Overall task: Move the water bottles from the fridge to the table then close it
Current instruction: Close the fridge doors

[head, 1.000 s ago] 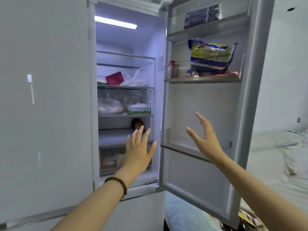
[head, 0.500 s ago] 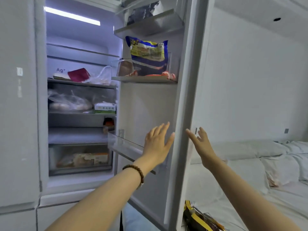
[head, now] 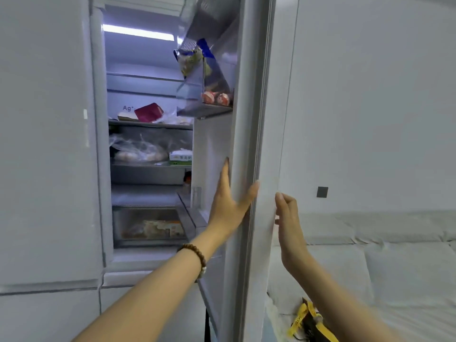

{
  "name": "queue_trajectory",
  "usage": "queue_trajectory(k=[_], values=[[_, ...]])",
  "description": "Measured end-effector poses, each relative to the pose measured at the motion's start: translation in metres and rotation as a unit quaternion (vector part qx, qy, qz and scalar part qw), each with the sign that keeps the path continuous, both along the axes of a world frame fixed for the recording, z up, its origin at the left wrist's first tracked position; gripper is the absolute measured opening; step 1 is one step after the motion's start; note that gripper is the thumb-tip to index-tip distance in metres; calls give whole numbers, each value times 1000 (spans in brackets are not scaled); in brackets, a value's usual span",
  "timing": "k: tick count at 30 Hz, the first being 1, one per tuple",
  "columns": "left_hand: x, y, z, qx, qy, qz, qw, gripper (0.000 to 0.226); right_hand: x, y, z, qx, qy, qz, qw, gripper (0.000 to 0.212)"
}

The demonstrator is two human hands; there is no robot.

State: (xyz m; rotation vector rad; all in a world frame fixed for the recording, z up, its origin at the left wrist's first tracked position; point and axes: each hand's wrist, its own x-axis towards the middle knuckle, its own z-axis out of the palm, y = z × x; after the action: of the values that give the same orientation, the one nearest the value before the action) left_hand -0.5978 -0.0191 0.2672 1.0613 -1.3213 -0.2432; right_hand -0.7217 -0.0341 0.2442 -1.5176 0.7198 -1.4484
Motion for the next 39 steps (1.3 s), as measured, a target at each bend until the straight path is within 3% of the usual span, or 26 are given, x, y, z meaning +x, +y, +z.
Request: queue_trajectory(k=[7, 12, 17, 22, 28, 31, 35, 37, 39], values=[[84, 39, 2, -73, 58, 124, 988, 96, 89, 21, 2, -89, 46, 138, 985, 50], [163, 66, 7, -56, 53, 143, 987, 84, 166, 22, -4, -119, 73, 154, 978, 45], [234, 77, 14, -45, 31, 184, 981, 90, 248, 8, -14, -169, 115, 125, 971, 40], [329, 65, 18, -52, 39, 149, 987, 75, 331, -13, -14, -199, 116, 79, 970, 42], [424, 29, 21, -2, 20, 112, 994, 65, 411, -47, -16, -269, 186, -48, 944, 55], [453, 7, 22, 17, -7, 126, 992, 66, 436, -67, -13, -269, 197, -76, 940, 58], [477, -15, 8, -19, -86, 226, 970, 68, 456, -90, -12, -283, 219, -97, 929, 58], [488, -28, -2, -50, -200, 297, 932, 70, 460, -103, -14, -299, 246, -108, 916, 58], [500, -44, -13, -30, -336, 361, 870, 67, 464, -114, -16, -310, 273, -108, 904, 60]])
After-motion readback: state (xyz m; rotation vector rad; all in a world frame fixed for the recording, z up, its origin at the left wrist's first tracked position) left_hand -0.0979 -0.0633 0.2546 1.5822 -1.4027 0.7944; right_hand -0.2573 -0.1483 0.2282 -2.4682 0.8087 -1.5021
